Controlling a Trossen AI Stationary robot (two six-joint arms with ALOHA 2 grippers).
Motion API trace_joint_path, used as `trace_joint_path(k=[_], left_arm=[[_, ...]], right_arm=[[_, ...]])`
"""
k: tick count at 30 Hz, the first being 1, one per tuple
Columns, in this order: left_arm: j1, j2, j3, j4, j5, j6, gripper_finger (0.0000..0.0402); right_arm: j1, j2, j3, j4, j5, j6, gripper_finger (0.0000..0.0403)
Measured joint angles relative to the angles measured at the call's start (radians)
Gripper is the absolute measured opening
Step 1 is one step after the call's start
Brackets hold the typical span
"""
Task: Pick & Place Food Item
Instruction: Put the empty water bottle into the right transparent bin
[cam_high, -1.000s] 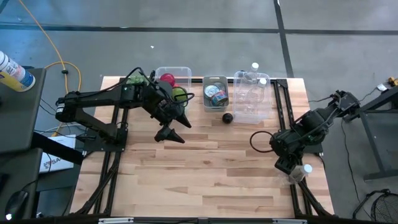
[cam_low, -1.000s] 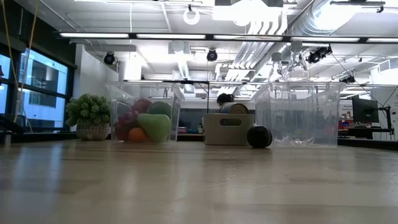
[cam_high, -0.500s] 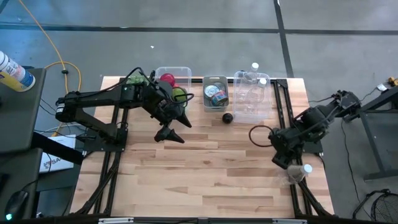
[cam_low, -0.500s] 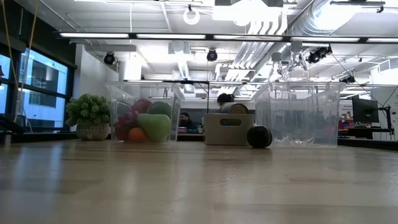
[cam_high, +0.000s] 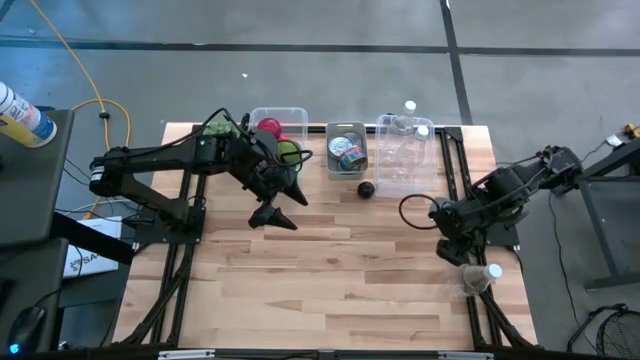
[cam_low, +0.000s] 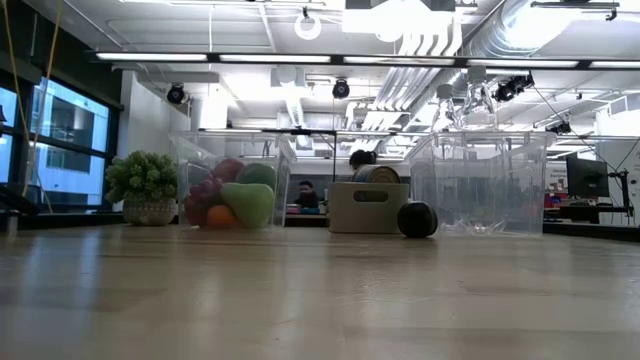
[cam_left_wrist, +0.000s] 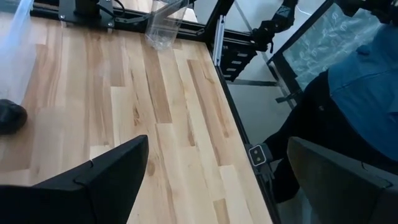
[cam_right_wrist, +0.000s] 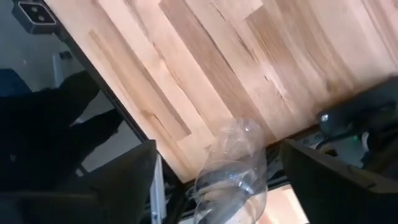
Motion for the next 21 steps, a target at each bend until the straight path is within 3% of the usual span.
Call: trace_joint_path(k=[4,7,12,21], left_arm=[[-0.008,0.002,0.0,0.0,0.0,-0.03,0.0372],[-0.008,0.002,0.0,0.001,0.0,-0.047,0.0372],[-0.01,0.002,0.0,0.0,0.0,-0.07,0.0372],[-0.035,0.002,0.0,0.0,0.0,-0.022,0.0372]], right_arm=[[0.007,0.005,0.0,0.0,-0.003,-0.085,0.0376],[0.009,0.005,0.0,0.0,-0.063,-0.107,0.0396],[-0.029,0.005,0.0,0.0,-0.207,-0.072,0.0388],[-0.094,-0.055,0.001,0.0,-0.27,-0.059,0.0382]])
